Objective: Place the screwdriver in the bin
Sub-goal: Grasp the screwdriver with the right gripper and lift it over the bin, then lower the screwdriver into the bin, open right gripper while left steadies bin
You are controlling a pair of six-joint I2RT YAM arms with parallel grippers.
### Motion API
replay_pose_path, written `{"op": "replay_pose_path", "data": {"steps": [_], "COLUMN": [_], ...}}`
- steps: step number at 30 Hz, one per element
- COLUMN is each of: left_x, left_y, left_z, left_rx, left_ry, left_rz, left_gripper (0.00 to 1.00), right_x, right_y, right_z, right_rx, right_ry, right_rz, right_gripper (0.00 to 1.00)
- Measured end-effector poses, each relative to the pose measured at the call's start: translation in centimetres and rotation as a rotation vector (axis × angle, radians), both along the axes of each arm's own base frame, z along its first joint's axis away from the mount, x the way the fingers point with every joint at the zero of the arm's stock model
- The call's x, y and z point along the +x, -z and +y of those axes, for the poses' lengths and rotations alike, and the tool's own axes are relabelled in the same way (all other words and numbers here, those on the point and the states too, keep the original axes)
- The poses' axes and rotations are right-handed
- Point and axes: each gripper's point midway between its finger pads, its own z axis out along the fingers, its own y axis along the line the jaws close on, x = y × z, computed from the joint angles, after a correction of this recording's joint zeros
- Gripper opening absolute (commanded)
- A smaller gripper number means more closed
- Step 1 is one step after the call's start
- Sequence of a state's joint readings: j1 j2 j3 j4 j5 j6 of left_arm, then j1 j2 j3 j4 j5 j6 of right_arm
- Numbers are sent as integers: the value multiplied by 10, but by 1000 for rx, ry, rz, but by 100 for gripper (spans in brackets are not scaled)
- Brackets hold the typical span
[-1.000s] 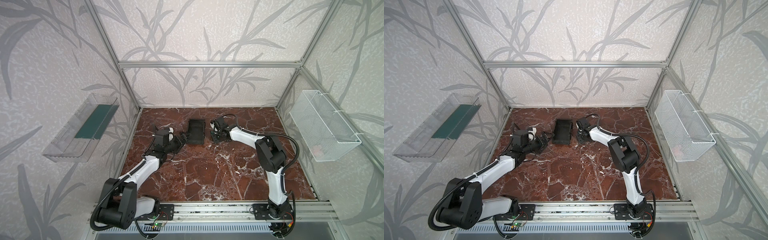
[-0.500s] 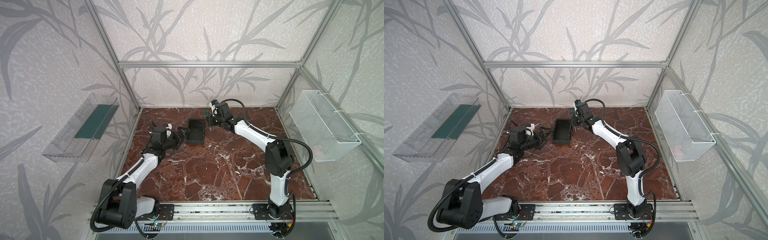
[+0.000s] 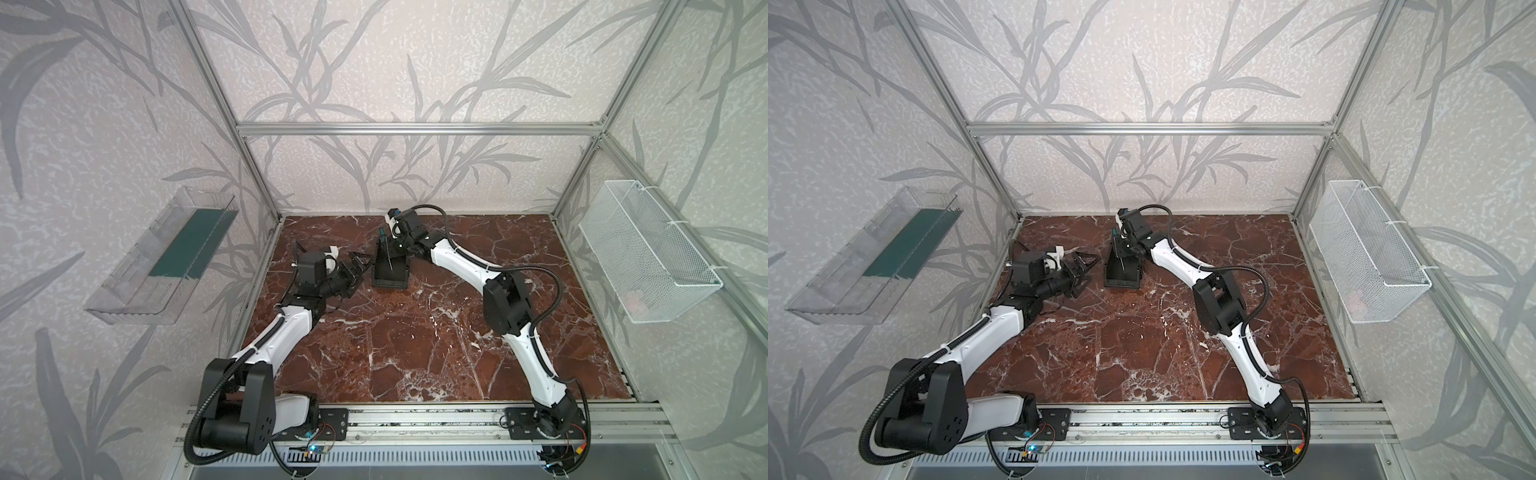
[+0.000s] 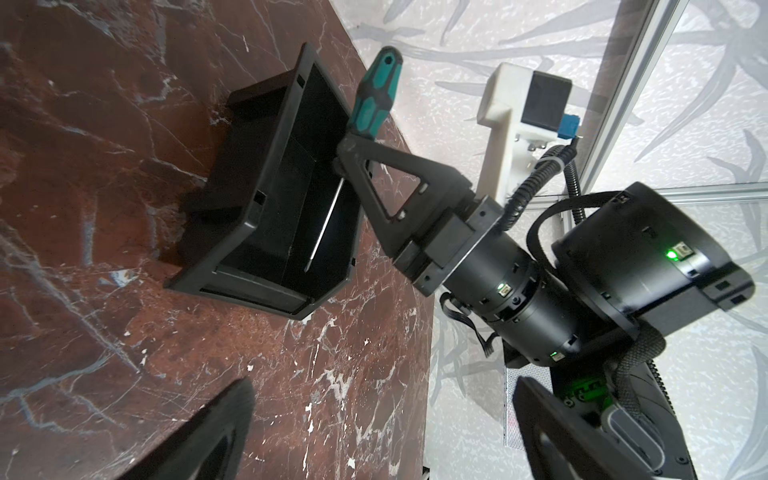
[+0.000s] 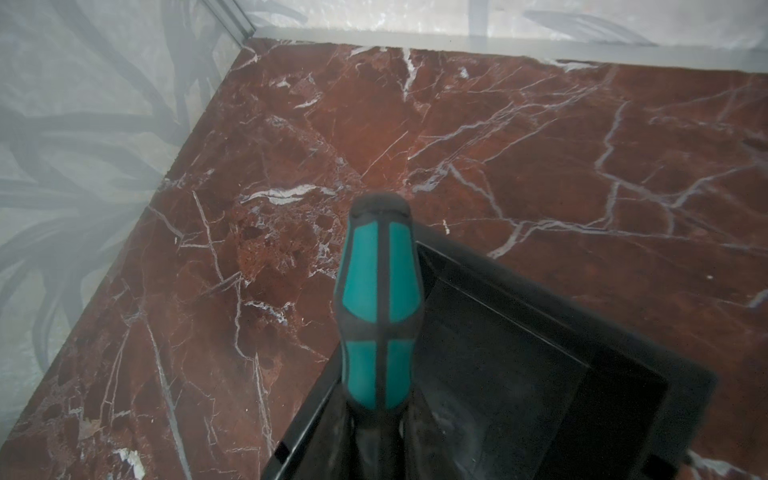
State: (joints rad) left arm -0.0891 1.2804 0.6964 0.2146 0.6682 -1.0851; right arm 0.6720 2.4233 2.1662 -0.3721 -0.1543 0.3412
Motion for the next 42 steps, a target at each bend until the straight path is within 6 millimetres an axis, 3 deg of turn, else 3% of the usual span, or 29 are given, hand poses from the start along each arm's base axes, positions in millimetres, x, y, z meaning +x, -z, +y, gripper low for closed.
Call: {"op": "replay_pose_path", "data": {"steps": [6,12,16,42], "left_x": [-5,-7,-12,-21], "left_y": [0,-32,-38,-15], "left_z": [0,-4,-6,9], "left_rx": [26,82,134,225], "left_ry": [28,94,144,145], "left_rz": [24,-38,-43,10], "left_gripper": [99,99,99,99], "right_x": [-8,-14,-21,-20], "right_y": [6,16,27,37], "right_z": [5,6,8,-8], "right_rx": [-97,-225,-301,-427], "right_ry": [-74,-148,-187,-143], "right_rz": [-31,-81,-100,-117], "right_gripper": [16,17,18,21]}}
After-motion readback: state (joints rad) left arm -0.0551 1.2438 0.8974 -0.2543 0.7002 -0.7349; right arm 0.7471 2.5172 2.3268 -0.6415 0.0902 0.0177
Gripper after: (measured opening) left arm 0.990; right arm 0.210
